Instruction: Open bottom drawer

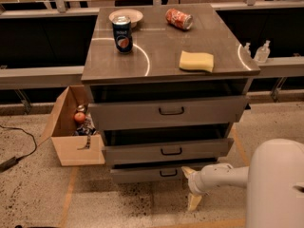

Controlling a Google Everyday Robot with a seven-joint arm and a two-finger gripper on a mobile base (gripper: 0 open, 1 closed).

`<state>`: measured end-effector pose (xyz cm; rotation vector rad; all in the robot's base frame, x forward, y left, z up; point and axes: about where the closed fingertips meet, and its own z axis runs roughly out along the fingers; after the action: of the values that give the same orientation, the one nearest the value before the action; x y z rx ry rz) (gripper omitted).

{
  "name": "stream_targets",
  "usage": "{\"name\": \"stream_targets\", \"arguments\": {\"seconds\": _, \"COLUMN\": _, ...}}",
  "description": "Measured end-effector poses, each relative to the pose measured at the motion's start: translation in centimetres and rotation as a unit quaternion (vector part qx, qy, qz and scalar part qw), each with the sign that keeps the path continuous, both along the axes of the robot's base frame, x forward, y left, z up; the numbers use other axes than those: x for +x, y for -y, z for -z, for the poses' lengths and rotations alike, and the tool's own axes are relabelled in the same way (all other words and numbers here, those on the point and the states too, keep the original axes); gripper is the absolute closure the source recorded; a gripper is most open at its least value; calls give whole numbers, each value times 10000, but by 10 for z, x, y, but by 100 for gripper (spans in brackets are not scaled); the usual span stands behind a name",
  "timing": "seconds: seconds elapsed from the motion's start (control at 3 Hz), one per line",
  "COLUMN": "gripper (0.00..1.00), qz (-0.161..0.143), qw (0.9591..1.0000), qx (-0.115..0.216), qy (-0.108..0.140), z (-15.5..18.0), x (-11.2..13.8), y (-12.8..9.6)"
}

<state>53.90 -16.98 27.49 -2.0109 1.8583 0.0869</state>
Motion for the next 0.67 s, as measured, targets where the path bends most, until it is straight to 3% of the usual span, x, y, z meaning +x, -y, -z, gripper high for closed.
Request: {"name": "stream_targets", "arguments": {"seconds": 0.67, "gripper": 0, "qz": 38, "qw": 10000, "qx": -10, "qy": -4, "z": 17, "x": 3, "y": 9}}
